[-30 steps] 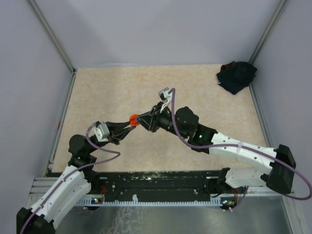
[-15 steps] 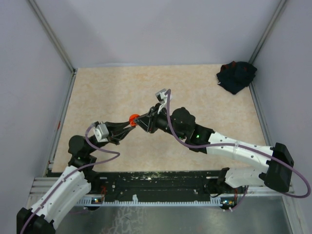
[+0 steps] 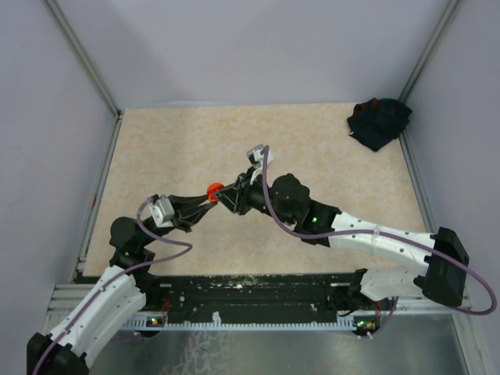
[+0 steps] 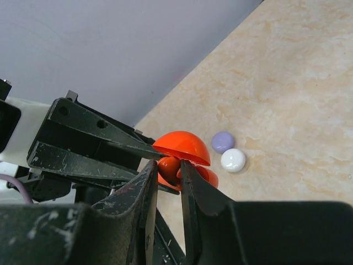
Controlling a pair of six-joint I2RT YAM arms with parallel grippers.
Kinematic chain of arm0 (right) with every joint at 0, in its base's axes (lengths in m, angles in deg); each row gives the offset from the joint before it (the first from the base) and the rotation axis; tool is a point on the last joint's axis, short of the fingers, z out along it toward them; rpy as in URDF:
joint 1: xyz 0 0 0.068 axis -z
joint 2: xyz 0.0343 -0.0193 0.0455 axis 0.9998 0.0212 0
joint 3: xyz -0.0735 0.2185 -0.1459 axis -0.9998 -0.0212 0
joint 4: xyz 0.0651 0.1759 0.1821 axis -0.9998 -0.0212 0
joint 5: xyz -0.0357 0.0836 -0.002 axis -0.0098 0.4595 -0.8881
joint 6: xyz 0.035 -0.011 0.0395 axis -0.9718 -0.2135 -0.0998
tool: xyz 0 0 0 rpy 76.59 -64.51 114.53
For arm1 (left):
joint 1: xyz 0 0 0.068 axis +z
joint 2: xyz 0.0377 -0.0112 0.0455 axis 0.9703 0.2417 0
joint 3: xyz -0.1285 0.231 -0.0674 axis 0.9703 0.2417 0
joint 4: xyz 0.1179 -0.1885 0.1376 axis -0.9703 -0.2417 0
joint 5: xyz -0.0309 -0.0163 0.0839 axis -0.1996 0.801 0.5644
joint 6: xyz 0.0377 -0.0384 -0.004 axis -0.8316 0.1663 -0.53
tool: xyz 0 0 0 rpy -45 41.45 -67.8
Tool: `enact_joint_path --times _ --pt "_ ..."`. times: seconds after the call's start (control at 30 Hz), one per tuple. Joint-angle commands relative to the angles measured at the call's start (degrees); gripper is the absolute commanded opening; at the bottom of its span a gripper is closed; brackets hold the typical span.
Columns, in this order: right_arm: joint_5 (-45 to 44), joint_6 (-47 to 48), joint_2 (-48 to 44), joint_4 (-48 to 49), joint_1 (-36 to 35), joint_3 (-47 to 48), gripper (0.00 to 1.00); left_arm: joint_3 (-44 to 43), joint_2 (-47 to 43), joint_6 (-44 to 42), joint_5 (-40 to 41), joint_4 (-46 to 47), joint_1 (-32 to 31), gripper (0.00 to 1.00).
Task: Insert the wireless bluetooth earbuds into the charging case
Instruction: Place the earbud in the charging case.
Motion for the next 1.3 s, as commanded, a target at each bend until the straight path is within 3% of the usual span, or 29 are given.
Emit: enact_joint_path --times 0.0,0.37,0.63,0.93,1.27 --pt "-1.12 1.59 -0.71 1.4 -1.16 1.28 0.26 0.11 -0.3 0.89 -0.34 2.0 0.17 0.0" --pt "-2.63 3.35 -2.73 1.49 -1.38 1.1 0.31 -0.15 -0.15 0.66 0.03 0.95 0.11 0.0" --pt "-2.09 7.67 -4.19 -3.92 -1.42 4.13 0.36 -0.72 0.2 -0.01 0.96 -0.81 0.17 0.0" --pt "-4.85 13.37 -3.08 -12.39 -2.26 9.08 0.62 -0.95 0.38 -0.33 1.67 -1.93 0.17 0.0" --pt "-14.34 16.36 1.73 -17.55 -4.09 14.14 0.72 -1.21 0.38 -0.86 1.8 -2.44 0.12 0.0"
